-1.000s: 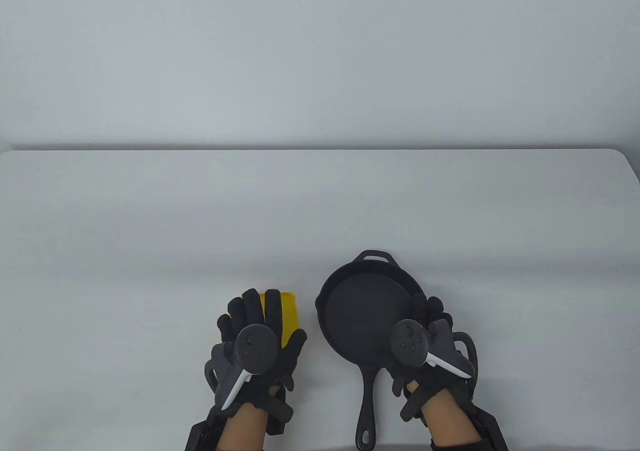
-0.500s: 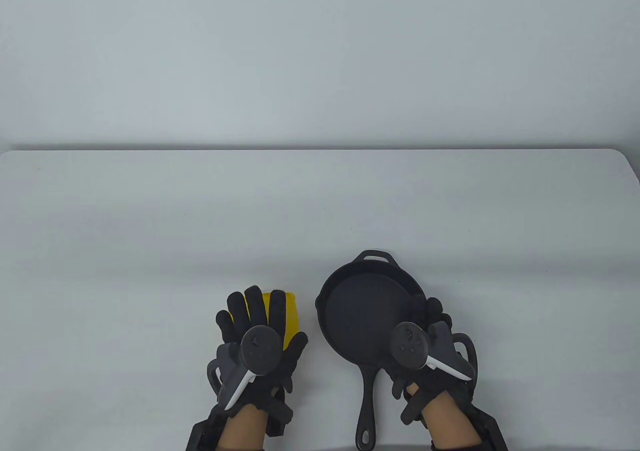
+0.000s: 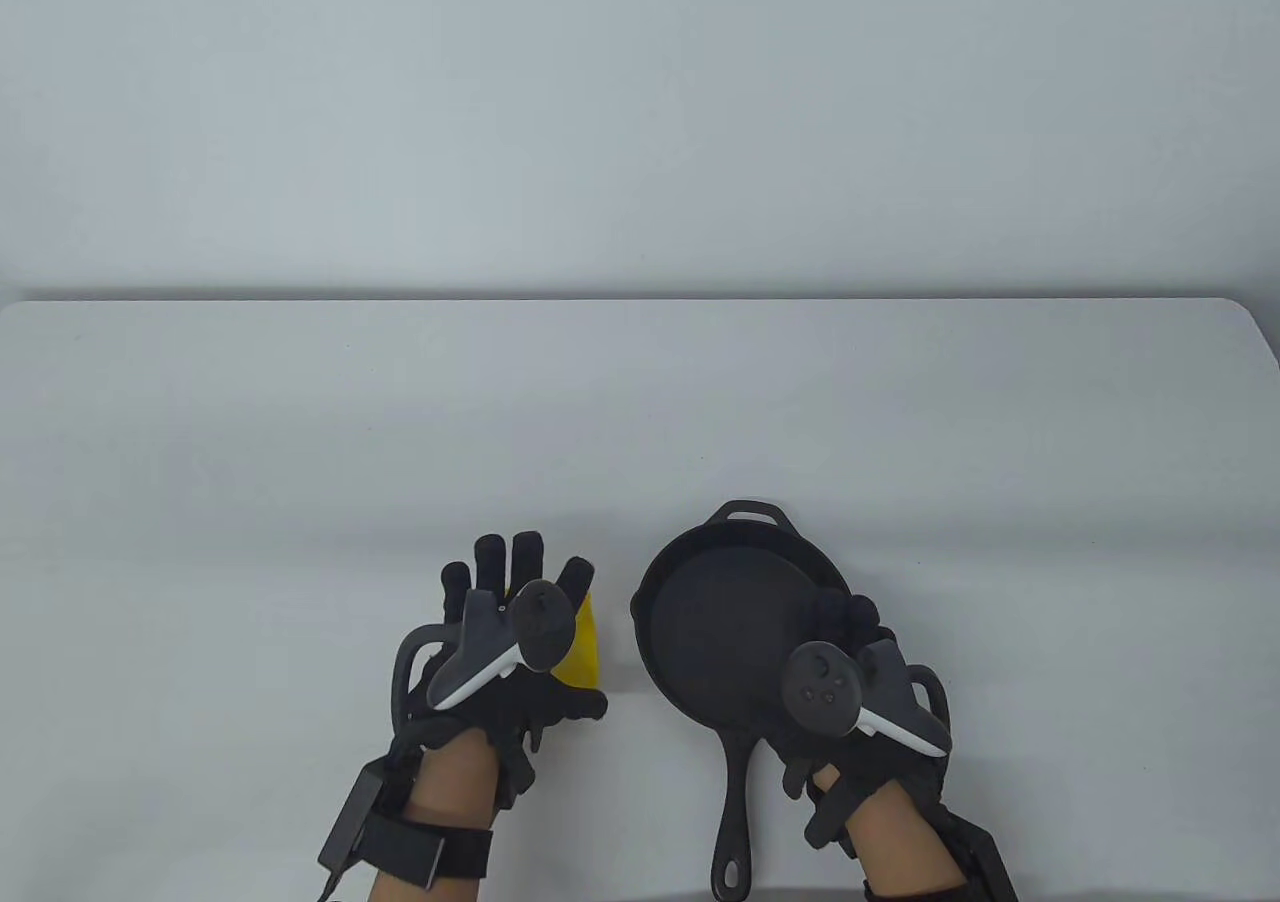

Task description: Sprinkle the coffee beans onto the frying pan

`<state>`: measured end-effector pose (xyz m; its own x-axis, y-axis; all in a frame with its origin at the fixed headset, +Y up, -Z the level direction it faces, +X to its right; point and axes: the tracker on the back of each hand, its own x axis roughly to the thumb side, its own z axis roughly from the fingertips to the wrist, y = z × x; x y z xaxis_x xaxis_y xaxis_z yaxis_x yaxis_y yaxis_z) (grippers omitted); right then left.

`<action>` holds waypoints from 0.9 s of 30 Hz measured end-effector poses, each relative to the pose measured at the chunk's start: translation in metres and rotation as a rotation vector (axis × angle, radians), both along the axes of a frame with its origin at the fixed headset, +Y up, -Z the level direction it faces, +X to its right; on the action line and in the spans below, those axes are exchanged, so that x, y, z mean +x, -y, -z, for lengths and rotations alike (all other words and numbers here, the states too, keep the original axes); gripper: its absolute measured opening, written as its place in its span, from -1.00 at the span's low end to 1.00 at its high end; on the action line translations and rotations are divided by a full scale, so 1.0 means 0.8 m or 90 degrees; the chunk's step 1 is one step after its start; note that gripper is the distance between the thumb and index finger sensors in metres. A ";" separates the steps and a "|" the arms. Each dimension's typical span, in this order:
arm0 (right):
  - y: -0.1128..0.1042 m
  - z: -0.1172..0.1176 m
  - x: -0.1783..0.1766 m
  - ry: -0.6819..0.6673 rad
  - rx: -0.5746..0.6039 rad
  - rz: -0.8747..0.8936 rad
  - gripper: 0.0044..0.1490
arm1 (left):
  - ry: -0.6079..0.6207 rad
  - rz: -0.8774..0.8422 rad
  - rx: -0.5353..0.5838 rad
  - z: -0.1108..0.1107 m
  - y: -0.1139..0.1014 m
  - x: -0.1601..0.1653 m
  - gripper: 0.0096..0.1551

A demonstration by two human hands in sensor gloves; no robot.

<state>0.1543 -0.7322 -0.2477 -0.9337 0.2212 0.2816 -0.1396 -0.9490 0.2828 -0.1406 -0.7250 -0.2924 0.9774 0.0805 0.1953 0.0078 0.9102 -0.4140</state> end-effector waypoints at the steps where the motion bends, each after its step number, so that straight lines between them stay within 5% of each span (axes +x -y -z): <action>1: 0.000 0.000 -0.001 -0.003 0.000 0.002 0.28 | 0.014 0.025 -0.027 0.006 0.008 -0.002 0.48; 7: 0.000 -0.001 -0.005 -0.014 0.006 0.007 0.28 | 0.024 0.077 -0.075 0.022 0.031 -0.013 0.52; 18: 0.000 0.003 -0.002 -0.001 0.039 0.086 0.26 | 0.063 0.034 -0.025 0.017 0.039 -0.009 0.46; 22: -0.009 -0.001 0.000 0.014 0.135 0.172 0.26 | 0.070 0.052 -0.003 0.008 0.028 -0.009 0.47; 27: -0.018 -0.009 0.001 -0.017 0.171 0.330 0.19 | 0.139 0.104 0.131 -0.026 -0.025 0.017 0.47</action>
<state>0.1550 -0.7181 -0.2404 -0.7144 0.5649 0.4130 -0.6008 -0.7977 0.0519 -0.1267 -0.7050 -0.2719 0.9072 -0.1368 0.3978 0.2290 0.9539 -0.1942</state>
